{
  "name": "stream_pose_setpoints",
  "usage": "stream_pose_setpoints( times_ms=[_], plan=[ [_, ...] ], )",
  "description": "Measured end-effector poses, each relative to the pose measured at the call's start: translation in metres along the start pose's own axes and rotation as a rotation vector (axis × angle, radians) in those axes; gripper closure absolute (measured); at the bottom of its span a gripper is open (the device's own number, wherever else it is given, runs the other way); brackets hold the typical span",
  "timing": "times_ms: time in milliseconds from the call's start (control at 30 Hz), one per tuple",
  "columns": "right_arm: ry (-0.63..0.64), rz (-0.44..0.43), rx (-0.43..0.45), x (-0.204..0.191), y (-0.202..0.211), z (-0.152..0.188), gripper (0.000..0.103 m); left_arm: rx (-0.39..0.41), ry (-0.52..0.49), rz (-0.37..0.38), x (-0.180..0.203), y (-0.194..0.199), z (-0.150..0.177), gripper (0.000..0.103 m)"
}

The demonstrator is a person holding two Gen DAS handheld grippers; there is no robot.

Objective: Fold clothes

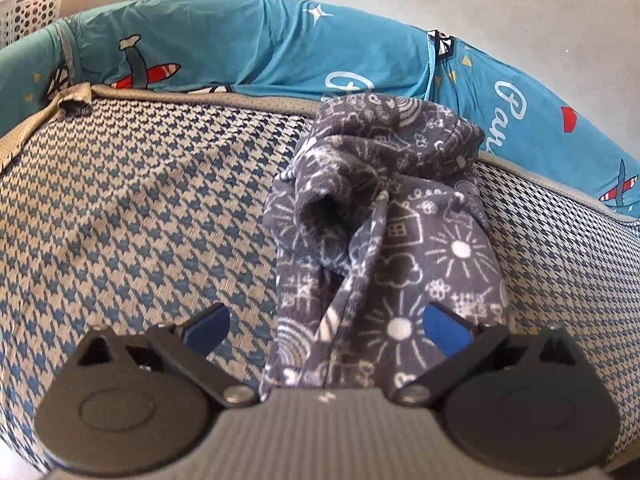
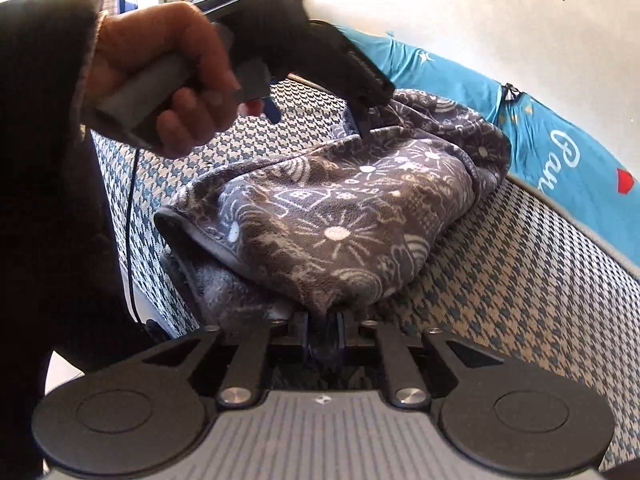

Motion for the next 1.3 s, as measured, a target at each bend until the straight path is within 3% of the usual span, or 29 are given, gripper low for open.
stream_pose_setpoints(
  times_ms=[300,433,700,800,933,1233,1300],
  plan=[
    [-0.041,-0.086,0.021,0.007,-0.009,-0.009,0.086,0.047,-0.046,-0.055,0.007,-0.036,-0.056,0.000],
    [-0.079,-0.126,0.030,0.012,-0.009,-0.010,0.094,0.063,-0.078,-0.061,0.018,-0.056,-0.079,0.000],
    [-0.107,-0.183,0.017,0.020,-0.009,-0.006,0.096,0.038,-0.157,-0.072,0.052,-0.115,-0.122,0.000],
    [-0.098,-0.193,0.015,0.020,-0.009,-0.005,0.097,0.018,-0.178,-0.092,0.060,-0.134,-0.132,0.000],
    [-0.133,-0.222,0.001,0.024,-0.012,-0.005,0.096,0.024,-0.163,-0.057,0.067,-0.147,-0.139,0.000],
    [-0.149,-0.228,-0.017,0.026,-0.017,-0.006,0.096,-0.040,-0.155,-0.037,0.065,-0.172,-0.142,0.000],
    [-0.161,-0.227,-0.020,0.027,-0.018,-0.007,0.096,-0.084,-0.177,-0.017,0.066,-0.179,-0.142,0.000]
  ],
)
Point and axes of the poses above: each gripper's, at about its wrist camera, not at the fingertips, and y roughly against the way its jaws point, x to its right, z to its underside, the point moved 7 cm from there along -y, roughly the way its jaws point, and after that the axes turned 13 degrees about -y, right-handed, at the moved point
